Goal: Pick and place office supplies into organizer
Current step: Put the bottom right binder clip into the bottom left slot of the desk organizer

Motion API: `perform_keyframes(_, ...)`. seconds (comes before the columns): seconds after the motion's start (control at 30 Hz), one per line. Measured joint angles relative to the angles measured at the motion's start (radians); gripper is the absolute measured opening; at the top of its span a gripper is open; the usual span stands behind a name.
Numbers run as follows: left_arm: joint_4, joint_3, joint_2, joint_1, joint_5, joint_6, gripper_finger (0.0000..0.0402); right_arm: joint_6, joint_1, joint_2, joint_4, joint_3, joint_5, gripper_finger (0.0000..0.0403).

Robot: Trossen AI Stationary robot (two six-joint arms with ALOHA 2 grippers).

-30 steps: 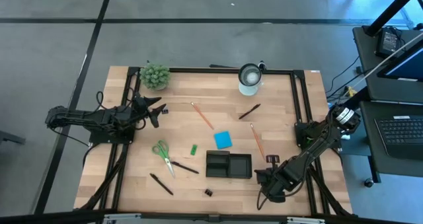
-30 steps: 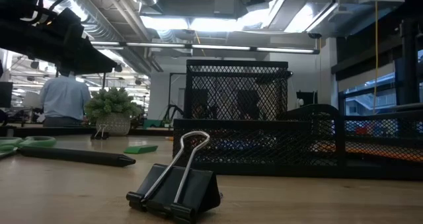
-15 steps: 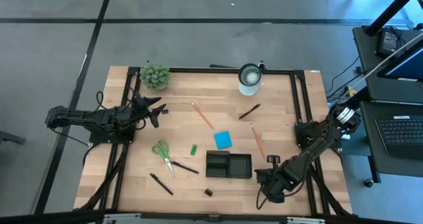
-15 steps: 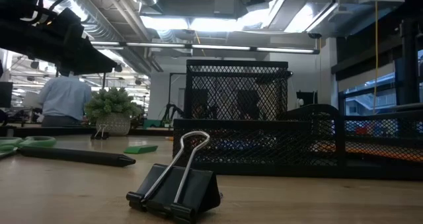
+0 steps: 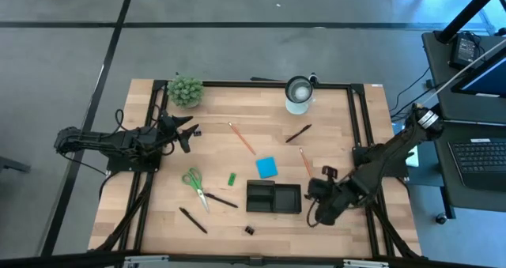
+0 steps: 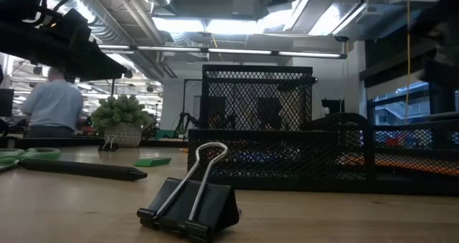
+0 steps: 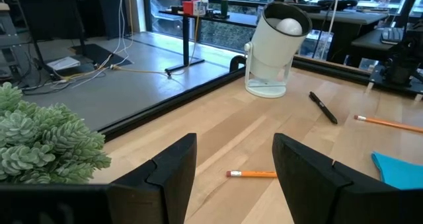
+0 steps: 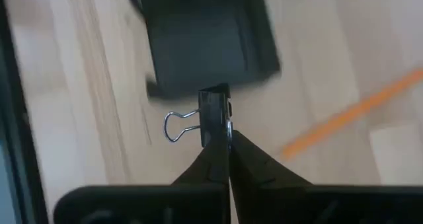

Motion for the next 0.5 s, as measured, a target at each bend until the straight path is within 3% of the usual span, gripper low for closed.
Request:
perform_keyframes(0.27, 0.000, 0.000, 0.000, 0.000, -0.001, 0.000, 0.0194, -0.316, -0.114, 0.037, 0.367, 0.000, 0.000, 0.0001)
perform_keyframes(0.5, 0.000, 0.000, 0.000, 0.000, -0.001, 0.002, 0.0194, -0.387, -0.167, 0.109, 0.480, 0.000, -0.057, 0.0001)
